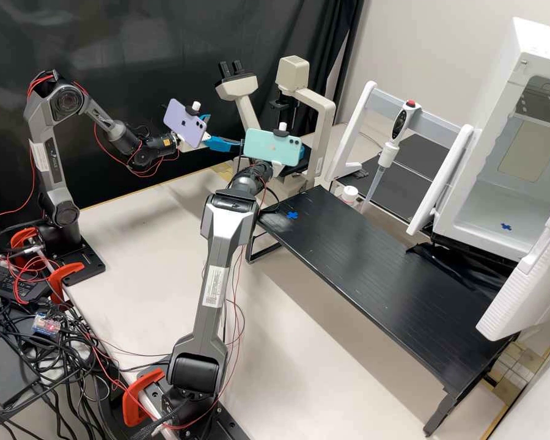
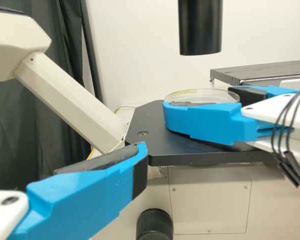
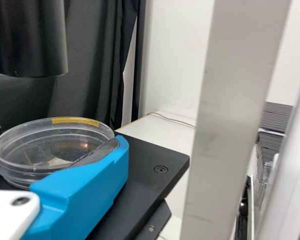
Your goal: Move the petri dish to the bench
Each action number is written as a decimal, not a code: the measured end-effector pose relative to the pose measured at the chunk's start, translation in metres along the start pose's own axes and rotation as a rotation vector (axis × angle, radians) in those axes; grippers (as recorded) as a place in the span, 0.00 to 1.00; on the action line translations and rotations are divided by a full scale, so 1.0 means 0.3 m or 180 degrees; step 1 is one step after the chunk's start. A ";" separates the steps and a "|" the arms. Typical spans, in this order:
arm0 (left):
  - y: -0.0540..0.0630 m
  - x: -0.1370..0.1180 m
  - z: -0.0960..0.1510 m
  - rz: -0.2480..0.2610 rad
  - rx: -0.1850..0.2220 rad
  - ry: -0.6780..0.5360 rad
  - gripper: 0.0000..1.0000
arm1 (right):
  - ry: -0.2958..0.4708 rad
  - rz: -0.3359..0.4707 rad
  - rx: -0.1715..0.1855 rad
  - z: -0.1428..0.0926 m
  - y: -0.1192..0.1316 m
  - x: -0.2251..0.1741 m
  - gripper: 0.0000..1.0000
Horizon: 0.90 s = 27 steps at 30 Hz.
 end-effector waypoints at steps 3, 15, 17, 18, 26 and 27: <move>0.000 0.000 0.000 0.0000 0.0000 0.0000 1.00 | -0.0002 0.0003 0.0011 0.005 -0.001 -0.009 0.00; 0.000 0.000 0.000 0.0000 0.0000 0.0000 1.00 | 0.0093 0.0040 0.0011 0.022 0.016 -0.124 0.00; 0.000 0.000 0.000 0.0000 0.0000 0.0000 1.00 | 0.0107 0.0048 -0.0021 0.028 0.021 -0.152 0.00; 0.000 0.000 0.000 0.0000 0.0000 0.0000 1.00 | 0.0110 0.0047 -0.0011 0.029 0.024 -0.166 0.00; 0.000 0.000 0.000 0.0000 0.0000 0.0000 1.00 | 0.0149 0.0156 -0.0039 0.066 0.068 -0.344 0.00; 0.000 0.000 0.000 0.0000 0.0000 0.0000 1.00 | 0.0149 0.0151 -0.0052 0.071 0.068 -0.359 0.00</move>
